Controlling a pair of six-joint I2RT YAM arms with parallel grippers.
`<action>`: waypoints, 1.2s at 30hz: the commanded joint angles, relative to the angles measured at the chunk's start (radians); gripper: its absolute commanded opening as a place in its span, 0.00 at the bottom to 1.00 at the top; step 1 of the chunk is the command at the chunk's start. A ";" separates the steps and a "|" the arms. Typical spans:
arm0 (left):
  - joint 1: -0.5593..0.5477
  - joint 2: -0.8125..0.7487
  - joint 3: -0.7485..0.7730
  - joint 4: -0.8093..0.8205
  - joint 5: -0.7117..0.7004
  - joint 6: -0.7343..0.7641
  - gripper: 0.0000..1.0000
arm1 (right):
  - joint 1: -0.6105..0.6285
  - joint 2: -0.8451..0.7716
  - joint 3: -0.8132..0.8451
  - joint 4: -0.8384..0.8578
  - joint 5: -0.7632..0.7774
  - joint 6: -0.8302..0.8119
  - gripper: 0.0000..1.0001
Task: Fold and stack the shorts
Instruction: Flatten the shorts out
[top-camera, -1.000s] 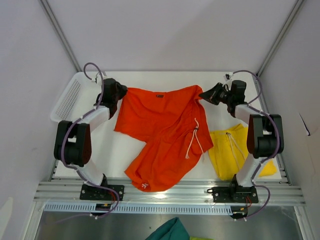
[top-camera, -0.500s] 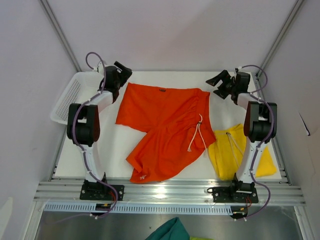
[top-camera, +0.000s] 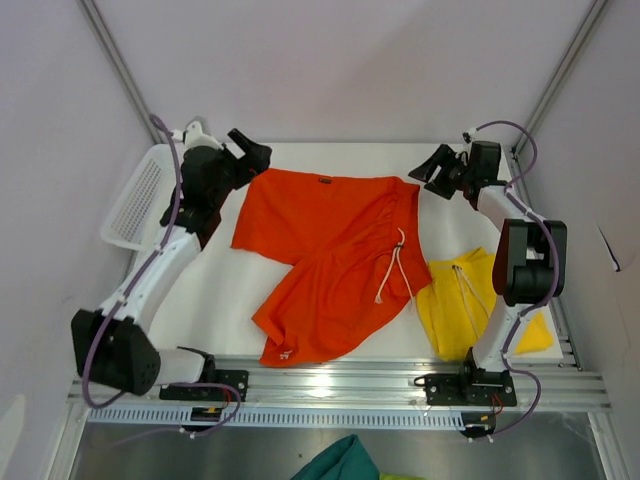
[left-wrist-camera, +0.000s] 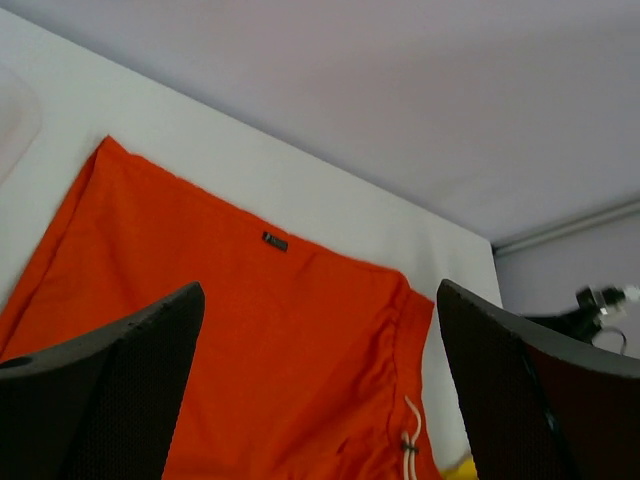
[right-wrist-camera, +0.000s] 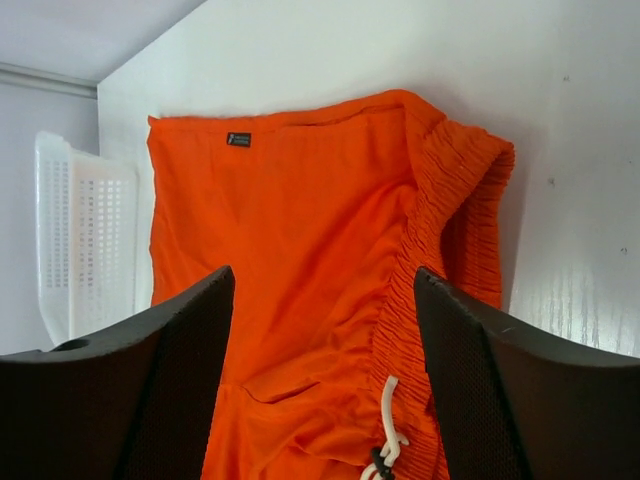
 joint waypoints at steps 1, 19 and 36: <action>-0.047 -0.159 -0.105 -0.093 0.012 0.052 0.99 | -0.004 0.055 0.045 -0.018 -0.033 -0.004 0.71; -0.569 -0.143 -0.211 -0.249 -0.177 0.121 0.98 | 0.007 0.280 0.198 -0.021 -0.060 0.044 0.57; -0.658 -0.143 -0.350 -0.222 -0.160 0.115 0.94 | -0.056 0.547 0.479 0.271 -0.224 0.389 0.17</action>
